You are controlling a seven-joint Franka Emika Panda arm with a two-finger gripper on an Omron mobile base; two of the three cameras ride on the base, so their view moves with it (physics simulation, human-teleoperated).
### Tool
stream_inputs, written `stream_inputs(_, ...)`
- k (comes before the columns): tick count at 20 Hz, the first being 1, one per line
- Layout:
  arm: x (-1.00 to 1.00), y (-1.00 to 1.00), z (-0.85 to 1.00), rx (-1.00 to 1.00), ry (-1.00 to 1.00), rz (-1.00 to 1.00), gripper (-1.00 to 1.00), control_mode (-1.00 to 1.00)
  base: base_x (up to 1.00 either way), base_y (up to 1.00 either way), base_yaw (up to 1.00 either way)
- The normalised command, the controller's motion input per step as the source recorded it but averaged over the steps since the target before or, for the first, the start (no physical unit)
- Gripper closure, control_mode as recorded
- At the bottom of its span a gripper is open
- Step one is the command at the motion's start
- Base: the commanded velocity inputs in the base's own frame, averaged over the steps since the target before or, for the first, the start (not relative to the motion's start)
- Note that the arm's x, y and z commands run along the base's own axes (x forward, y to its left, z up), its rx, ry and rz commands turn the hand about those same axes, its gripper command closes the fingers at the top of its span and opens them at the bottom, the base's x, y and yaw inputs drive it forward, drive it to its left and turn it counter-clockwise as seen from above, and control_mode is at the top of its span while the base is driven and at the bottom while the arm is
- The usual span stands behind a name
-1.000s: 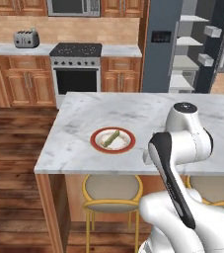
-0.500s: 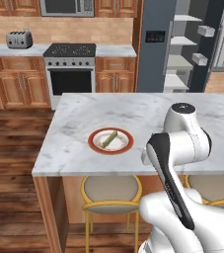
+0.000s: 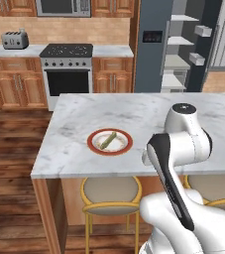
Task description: Retrieve the butter from the fridge and place it on a plate on the dining table. Then retrieve the butter knife by the fridge and place it near the plate.
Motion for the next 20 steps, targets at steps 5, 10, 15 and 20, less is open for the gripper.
stream_inputs(5, 0.0, 0.0, 0.0, 0.0, 0.0, 0.0, 1.0, 1.0, 0.0, 0.0, 0.0)
stream_inputs(10, -0.28, 0.0, 0.0, 0.0, -0.02, -0.16, 1.0, -1.0, 0.0, 0.0, 0.0)
stream_inputs(15, -0.17, -0.14, 0.0, 0.0, -0.02, -0.23, 1.0, -1.0, 0.0, 0.0, 0.0)
stream_inputs(20, 0.39, -0.73, 0.0, 0.04, 0.1, -0.15, 1.0, -1.0, 0.0, 0.0, 0.0)
